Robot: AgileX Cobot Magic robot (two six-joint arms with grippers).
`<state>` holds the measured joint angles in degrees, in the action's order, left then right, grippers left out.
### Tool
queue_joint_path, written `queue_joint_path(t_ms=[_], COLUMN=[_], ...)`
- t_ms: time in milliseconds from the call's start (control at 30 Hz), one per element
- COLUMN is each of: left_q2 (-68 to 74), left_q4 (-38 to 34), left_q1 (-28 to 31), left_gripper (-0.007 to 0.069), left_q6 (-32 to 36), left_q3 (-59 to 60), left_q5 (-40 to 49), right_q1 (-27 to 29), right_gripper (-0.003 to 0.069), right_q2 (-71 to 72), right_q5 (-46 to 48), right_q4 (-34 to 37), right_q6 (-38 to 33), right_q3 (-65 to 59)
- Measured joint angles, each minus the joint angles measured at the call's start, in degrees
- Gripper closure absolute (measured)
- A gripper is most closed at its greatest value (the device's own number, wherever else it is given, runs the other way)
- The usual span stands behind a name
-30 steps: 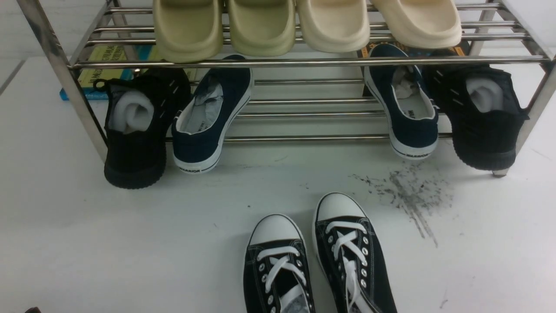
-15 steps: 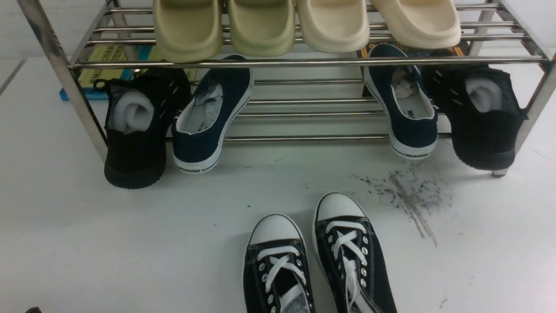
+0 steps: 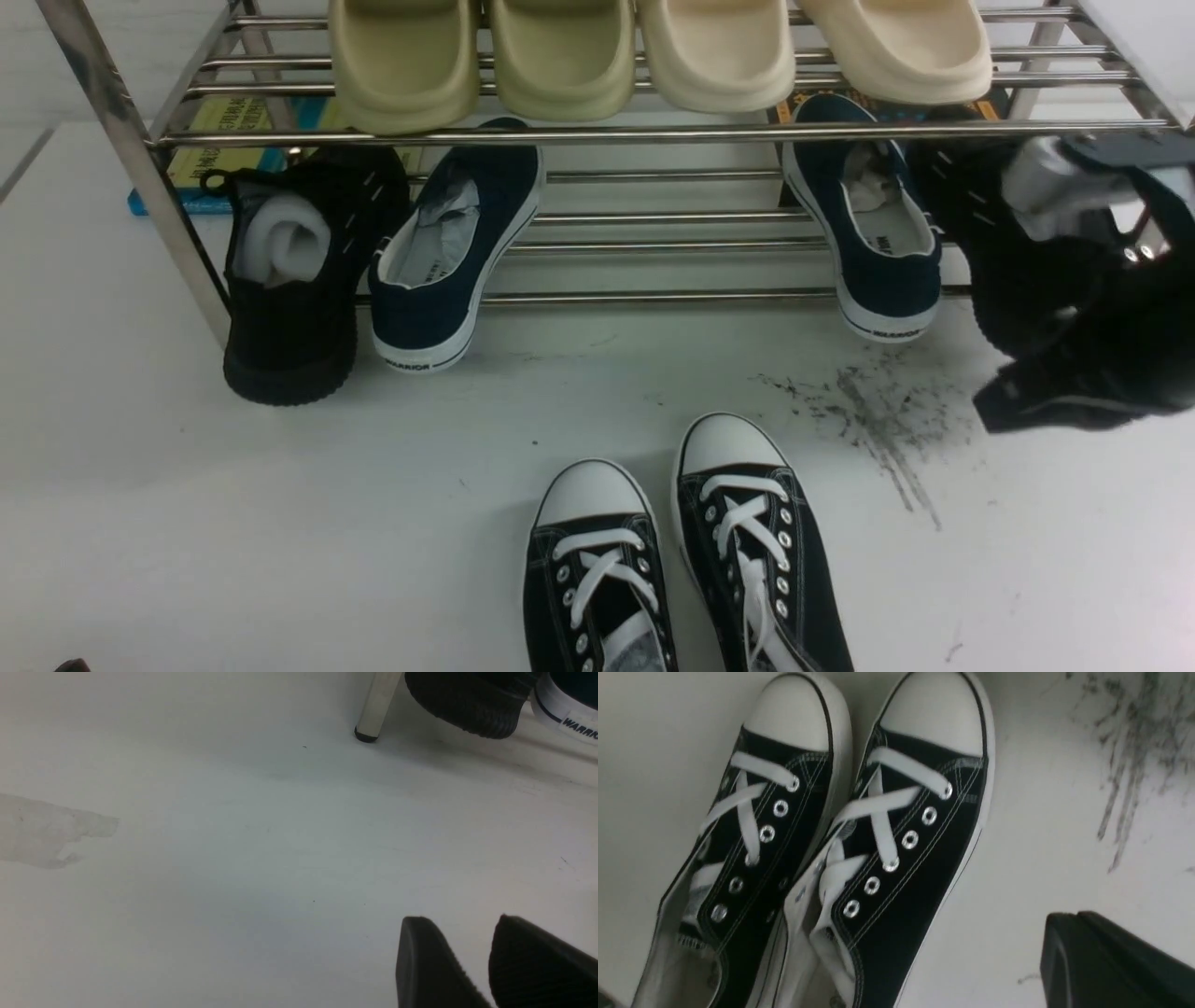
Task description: Take the shoes off the shelf with your hand on the white table.
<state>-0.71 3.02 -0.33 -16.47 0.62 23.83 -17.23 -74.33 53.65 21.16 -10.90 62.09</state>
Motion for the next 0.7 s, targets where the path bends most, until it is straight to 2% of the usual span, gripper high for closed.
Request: queue_joint_path(t_ms=[67, 200, 233, 333, 433, 533, 700], left_q2=[0.0, 0.0, 0.0, 0.0, 0.0, 0.0, 0.0], left_q4=[0.0, 0.0, 0.0, 0.0, 0.0, 0.0, 0.0], left_q1=[0.0, 0.0, 0.0, 0.0, 0.0, 0.0, 0.0], left_gripper=[0.0386, 0.0386, 0.0386, 0.0386, 0.0386, 0.0386, 0.0386], left_q6=[0.0, 0.0, 0.0, 0.0, 0.0, 0.0, 0.0], left_q3=[0.0, 0.0, 0.0, 0.0, 0.0, 0.0, 0.0], left_q5=[0.0, 0.0, 0.0, 0.0, 0.0, 0.0, 0.0], right_q1=[-3.8, -7.7, -7.9, -8.9, -8.9, -8.9, -8.9], right_gripper=[0.062, 0.053, 0.0524, 0.0414, 0.0327, 0.0276, 0.0254], right_q2=[-2.3, -6.1, -6.3, -10.4, -14.0, -17.0, -20.8], right_q5=[-3.0, -7.5, -7.5, -12.0, -16.1, -20.3, -25.7], right_q4=[-7.9, -20.1, -20.6, -29.9, -35.8, -39.7, -44.1], right_q6=[6.0, 16.2, 16.8, 25.7, 31.9, 36.2, 40.4], right_q3=[3.3, 7.2, 7.4, 9.8, 10.7, 10.8, 10.8])
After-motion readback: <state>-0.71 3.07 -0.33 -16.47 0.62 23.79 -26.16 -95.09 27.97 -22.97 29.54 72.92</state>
